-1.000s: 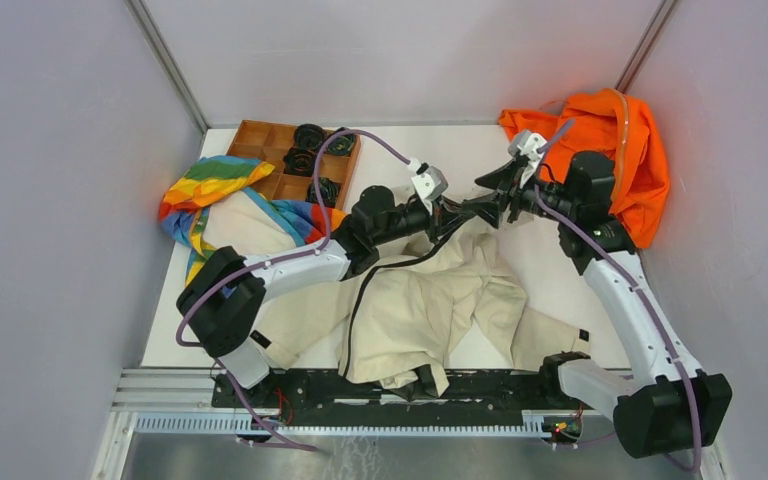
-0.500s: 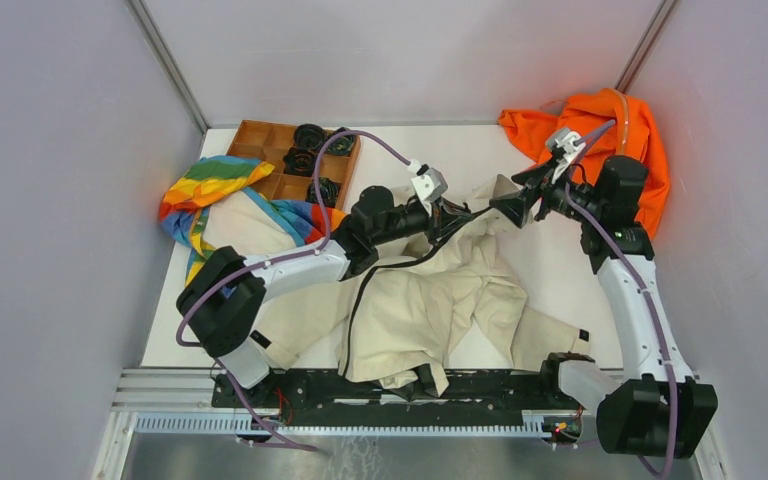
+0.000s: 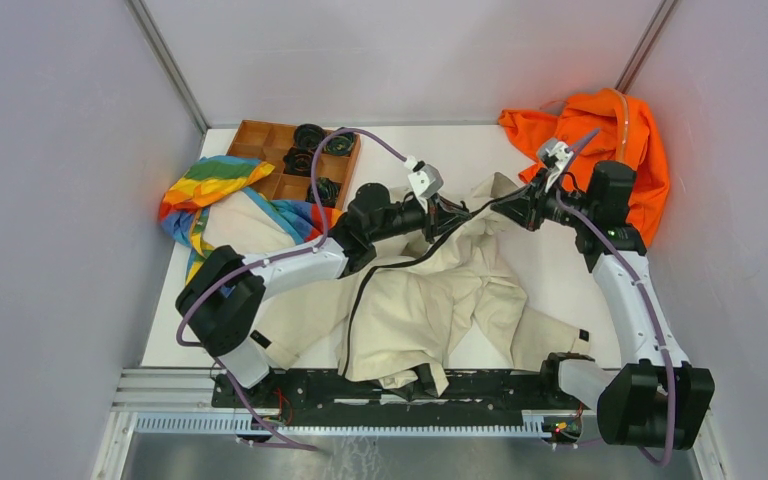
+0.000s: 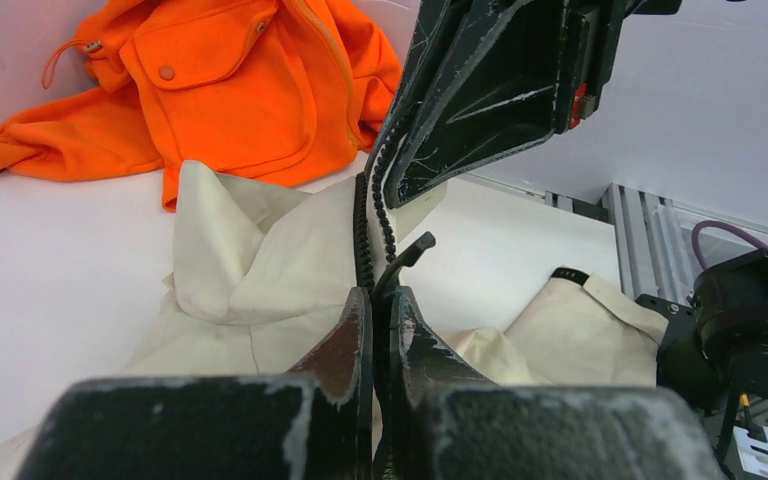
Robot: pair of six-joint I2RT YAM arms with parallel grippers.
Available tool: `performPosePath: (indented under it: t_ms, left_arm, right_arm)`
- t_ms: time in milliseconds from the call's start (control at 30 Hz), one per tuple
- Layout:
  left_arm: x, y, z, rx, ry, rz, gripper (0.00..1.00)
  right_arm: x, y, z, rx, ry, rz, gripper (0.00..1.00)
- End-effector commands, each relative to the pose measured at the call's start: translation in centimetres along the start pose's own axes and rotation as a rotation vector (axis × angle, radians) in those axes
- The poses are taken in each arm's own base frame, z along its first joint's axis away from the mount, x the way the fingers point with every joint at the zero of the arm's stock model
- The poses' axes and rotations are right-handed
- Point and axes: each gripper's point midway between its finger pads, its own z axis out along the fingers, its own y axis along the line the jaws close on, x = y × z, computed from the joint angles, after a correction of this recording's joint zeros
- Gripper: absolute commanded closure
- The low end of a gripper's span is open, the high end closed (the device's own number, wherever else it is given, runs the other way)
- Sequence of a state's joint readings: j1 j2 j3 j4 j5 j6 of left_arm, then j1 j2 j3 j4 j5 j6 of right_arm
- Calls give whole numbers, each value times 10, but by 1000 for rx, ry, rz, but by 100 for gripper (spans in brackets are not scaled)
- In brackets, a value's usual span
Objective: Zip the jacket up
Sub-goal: Zip the zipper on the jacket.
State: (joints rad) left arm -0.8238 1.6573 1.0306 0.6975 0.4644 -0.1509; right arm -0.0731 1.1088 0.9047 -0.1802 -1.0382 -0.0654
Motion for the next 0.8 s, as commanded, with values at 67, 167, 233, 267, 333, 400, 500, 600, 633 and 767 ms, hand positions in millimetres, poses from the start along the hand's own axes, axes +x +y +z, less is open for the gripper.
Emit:
performPosePath:
  t_ms: [67, 167, 233, 267, 333, 400, 500, 600, 633, 767]
  left_arm:
    - [-27, -11, 4, 69, -89, -31, 98]
    - [-28, -11, 5, 80, -94, -46, 94]
    - [-28, -11, 6, 85, -98, -58, 87]
    - [-28, -12, 6, 88, -101, -61, 85]
    - [-30, -12, 7, 92, -108, -67, 84]
    - [-31, -12, 7, 92, -116, -70, 81]
    - [-34, -12, 8, 96, -127, -74, 78]
    - [-35, -14, 8, 101, -132, -80, 77]
    - [-36, -14, 7, 102, -134, -81, 77]
    - [-37, -13, 7, 100, -140, -82, 75]
  right_arm:
    - [-15, 13, -2, -73, -39, -93, 96]
    - [-17, 14, -3, -70, -43, -116, 97]
    - [-16, 14, -3, -71, -37, -123, 98]
    - [-15, 14, -3, -70, -33, -125, 98]
    - [-14, 15, -4, -73, -28, -129, 98]
    - [-13, 15, -4, -74, -25, -133, 98]
    - [-12, 15, -3, -76, -22, -134, 98]
    - [-10, 16, -3, -78, -16, -132, 98]
    - [-10, 15, -3, -78, -14, -133, 98]
    - [-8, 16, -2, -79, -8, -137, 98]
